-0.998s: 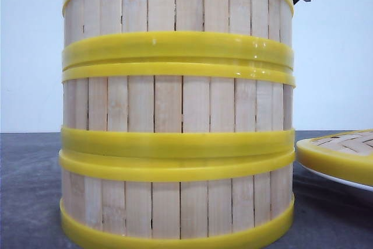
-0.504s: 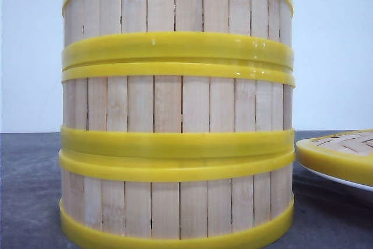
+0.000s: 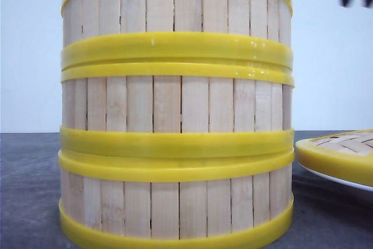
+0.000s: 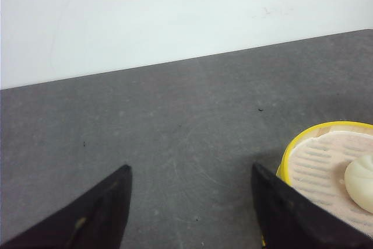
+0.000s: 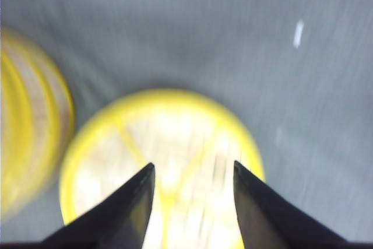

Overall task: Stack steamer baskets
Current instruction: 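Open the right gripper and withdraw it from the stack, then reach the right gripper to the woven lid and grasp its spoke hub, then lift the woven lid with the right gripper toward the stack top, then lower the lid with the right gripper onto the top basket, then open the right gripper and raise it off the lid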

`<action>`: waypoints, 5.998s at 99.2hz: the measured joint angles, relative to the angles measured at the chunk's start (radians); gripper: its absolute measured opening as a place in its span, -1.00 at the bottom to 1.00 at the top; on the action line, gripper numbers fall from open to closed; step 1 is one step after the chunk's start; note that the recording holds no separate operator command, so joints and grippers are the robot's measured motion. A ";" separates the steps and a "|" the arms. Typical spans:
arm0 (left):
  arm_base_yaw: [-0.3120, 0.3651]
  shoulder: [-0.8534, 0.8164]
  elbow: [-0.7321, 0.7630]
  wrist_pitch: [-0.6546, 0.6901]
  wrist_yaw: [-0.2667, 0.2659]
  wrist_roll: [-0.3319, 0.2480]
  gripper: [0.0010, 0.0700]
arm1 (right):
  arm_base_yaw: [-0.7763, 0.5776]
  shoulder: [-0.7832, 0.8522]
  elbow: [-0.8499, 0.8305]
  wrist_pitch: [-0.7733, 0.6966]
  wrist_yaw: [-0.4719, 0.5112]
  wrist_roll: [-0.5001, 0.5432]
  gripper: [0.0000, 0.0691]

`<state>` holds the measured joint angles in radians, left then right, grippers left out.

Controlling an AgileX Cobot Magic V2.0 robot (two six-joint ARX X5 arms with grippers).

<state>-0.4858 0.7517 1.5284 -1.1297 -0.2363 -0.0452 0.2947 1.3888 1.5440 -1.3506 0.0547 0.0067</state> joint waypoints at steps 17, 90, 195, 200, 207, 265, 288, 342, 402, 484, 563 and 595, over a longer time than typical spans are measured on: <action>0.000 0.000 0.000 0.045 0.000 0.000 0.08 | -0.008 -0.127 -0.288 0.049 -0.008 0.006 -0.27; 0.000 0.013 0.000 0.065 0.000 -0.003 0.08 | -0.008 -0.210 -0.584 0.303 -0.111 0.084 -0.27; 0.000 0.013 0.000 0.064 0.000 -0.023 0.08 | -0.007 -0.096 -0.584 0.329 -0.077 0.130 -0.43; 0.000 0.013 0.000 0.064 0.000 -0.023 0.08 | -0.007 -0.089 -0.584 0.328 -0.076 0.130 -0.44; 0.000 0.013 0.000 0.064 0.000 -0.023 0.08 | -0.007 -0.079 -0.582 0.328 -0.076 0.130 -0.44; 0.000 0.013 0.000 0.064 0.000 -0.023 0.08 | 0.025 -0.053 -0.566 0.321 -0.051 0.132 -0.81; 0.000 0.013 0.000 0.064 0.000 -0.023 0.08 | 0.026 -0.052 -0.537 0.273 -0.061 0.129 -0.83; 0.000 0.013 0.000 0.064 0.000 -0.023 0.08 | 0.005 -0.052 -0.100 0.039 0.060 0.120 -0.83; 0.000 0.014 0.000 0.066 0.000 -0.023 0.08 | 0.273 -0.009 0.227 0.017 -0.134 0.175 -0.83; 0.000 0.020 0.000 0.058 0.000 -0.023 0.08 | 0.493 0.193 0.258 0.136 -0.191 0.185 -0.84; 0.000 0.024 0.000 0.041 0.000 -0.023 0.08 | 0.544 0.258 0.262 0.137 -0.205 0.185 -0.84; 0.000 0.024 0.000 0.040 0.000 -0.023 0.08 | 0.543 0.261 0.262 0.147 -0.209 0.185 -0.25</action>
<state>-0.4858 0.7761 1.5284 -1.0897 -0.2359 -0.0681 0.8375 1.6501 1.8061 -1.2037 -0.1543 0.1917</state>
